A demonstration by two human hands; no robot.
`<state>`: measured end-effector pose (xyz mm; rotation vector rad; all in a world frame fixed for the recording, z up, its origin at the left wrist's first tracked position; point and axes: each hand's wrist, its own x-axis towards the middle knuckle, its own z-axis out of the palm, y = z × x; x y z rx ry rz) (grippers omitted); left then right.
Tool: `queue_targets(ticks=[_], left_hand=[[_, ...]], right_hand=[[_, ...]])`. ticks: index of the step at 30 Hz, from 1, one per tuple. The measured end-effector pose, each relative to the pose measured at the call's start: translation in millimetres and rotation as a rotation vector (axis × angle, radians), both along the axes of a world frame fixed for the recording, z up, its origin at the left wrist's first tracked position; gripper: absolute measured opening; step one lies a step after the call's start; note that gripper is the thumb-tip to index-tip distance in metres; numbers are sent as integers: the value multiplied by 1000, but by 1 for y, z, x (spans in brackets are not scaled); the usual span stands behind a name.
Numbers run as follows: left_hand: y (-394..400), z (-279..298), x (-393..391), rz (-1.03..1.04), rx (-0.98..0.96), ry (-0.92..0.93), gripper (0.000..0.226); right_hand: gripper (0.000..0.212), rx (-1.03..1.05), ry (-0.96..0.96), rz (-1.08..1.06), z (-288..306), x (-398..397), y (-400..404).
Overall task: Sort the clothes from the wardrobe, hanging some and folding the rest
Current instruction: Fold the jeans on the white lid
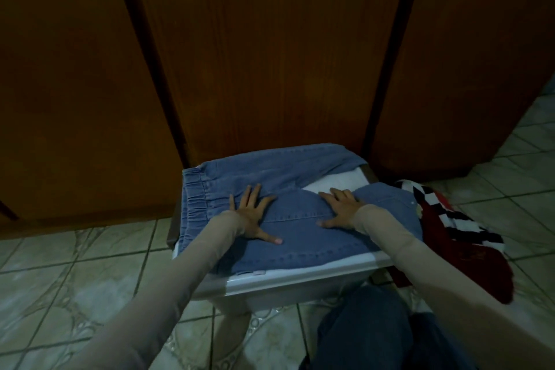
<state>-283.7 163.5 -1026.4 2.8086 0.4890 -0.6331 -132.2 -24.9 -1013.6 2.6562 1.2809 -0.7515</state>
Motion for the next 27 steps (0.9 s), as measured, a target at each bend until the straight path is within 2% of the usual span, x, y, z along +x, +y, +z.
queue_targets(ticks=[4, 7, 9, 12, 15, 18, 21, 24, 27], left_hand=[[1, 2, 5, 21, 18, 72, 127], [-2, 12, 12, 45, 15, 85, 132], [-7, 16, 21, 106, 17, 42, 119], [-14, 14, 35, 193, 44, -140, 76], [-20, 9, 52, 142, 96, -321, 55], [-25, 4, 70, 118, 75, -404, 46], [-27, -3, 80, 178, 70, -399, 40], [-23, -9, 82, 141, 123, -378, 39], [-12, -12, 82, 100, 68, -401, 39]], right_hand=[[93, -44, 50, 13, 2, 3, 1], [81, 63, 76, -29, 8, 16, 5], [69, 191, 77, -125, 10, 28, 9], [57, 302, 1, -206, 12, 47, 11], [52, 362, -96, -222, 13, 64, 13], [46, 425, -128, -227, 10, 77, 18], [45, 440, -151, -186, 7, 86, 21], [50, 366, -190, -124, 3, 91, 25], [50, 268, -293, -92, 1, 90, 30]])
